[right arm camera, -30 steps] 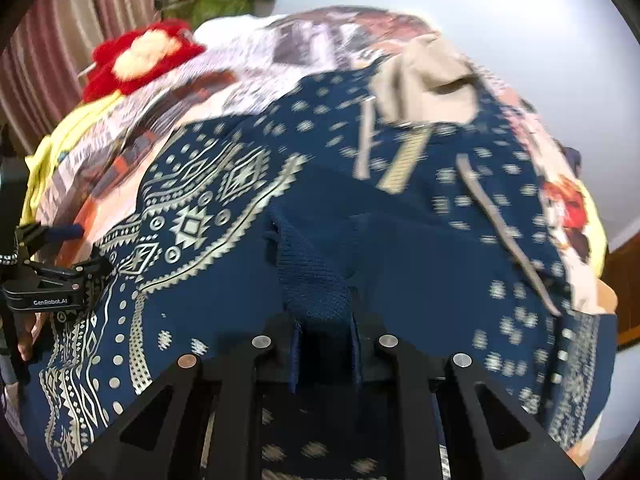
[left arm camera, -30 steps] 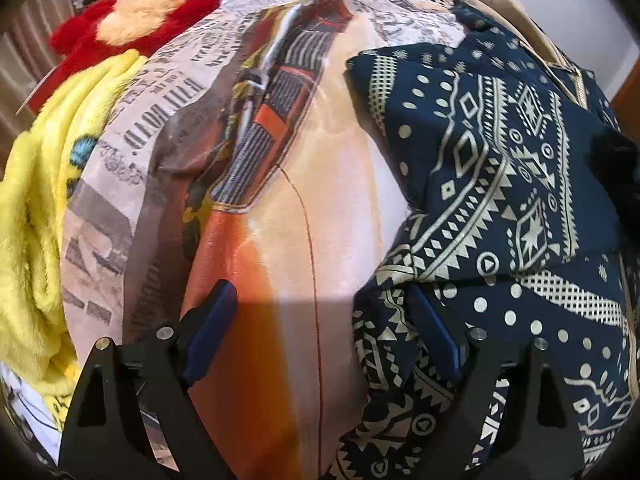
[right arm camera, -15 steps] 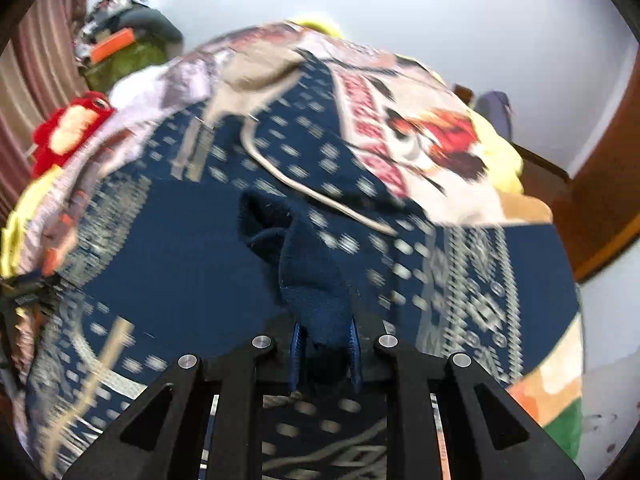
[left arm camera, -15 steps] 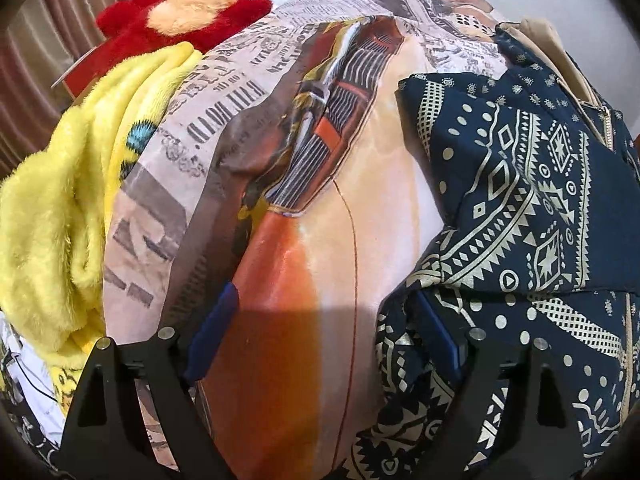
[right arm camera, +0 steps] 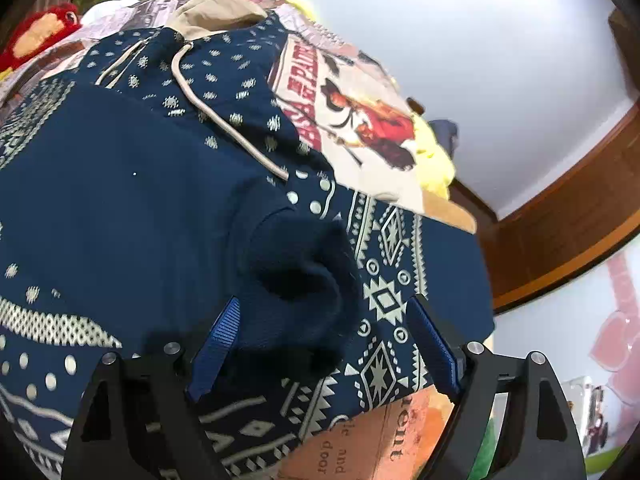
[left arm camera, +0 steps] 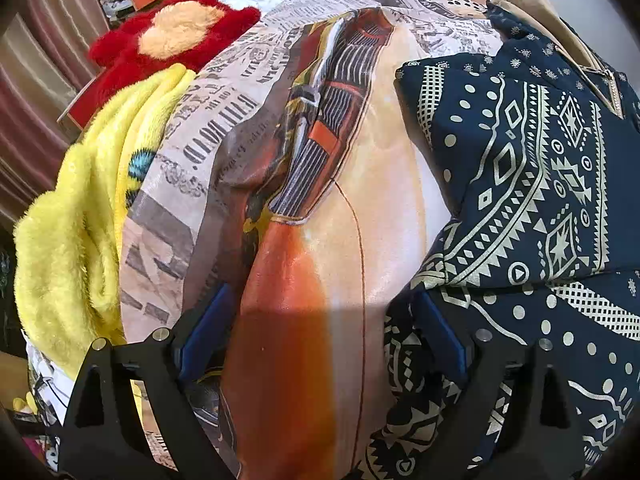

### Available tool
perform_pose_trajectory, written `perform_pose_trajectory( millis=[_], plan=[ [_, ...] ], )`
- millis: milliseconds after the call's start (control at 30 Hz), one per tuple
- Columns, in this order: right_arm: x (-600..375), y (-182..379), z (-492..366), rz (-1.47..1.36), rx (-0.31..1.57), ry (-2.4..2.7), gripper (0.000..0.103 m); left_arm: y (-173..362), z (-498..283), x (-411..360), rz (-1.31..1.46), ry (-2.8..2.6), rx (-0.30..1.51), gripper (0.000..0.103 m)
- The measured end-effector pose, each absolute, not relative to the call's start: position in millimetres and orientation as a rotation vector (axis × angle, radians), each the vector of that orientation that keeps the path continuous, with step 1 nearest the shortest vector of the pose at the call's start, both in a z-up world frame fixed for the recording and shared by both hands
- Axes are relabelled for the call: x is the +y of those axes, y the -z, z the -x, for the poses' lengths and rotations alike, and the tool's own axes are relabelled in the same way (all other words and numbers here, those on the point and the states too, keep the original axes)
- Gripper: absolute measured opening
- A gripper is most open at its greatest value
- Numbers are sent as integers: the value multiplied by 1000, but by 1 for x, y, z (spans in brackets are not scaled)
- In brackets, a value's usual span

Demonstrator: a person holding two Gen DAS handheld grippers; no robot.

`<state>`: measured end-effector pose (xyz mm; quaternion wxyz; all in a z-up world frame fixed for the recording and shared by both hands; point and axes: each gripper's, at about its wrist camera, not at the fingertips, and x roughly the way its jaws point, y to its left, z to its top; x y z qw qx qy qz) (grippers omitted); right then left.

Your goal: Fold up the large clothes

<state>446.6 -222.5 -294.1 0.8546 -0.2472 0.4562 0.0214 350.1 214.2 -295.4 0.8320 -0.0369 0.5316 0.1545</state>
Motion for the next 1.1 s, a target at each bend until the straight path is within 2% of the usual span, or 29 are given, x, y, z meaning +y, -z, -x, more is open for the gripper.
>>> perform_pose_trajectory(
  millis=[200,433,667,833,1100],
  plan=[
    [-255,265,-442,301,971,-113,83,275,-343,198,-12,-300,1131,90],
    [-294,227,-430,124,953,-146,83,214,-342,150,-98,-180,1022,90],
    [-351,219,-439,-78,972,-86,83,169,-384,85,-64,-4,922,91],
    [-395,238,-448,-197,1034,-15,83,174,-417,40,-80,77,915,91],
    [-429,284,-471,-354,1137,27,83,213,-457,-16,-110,173,986,91]
  ],
)
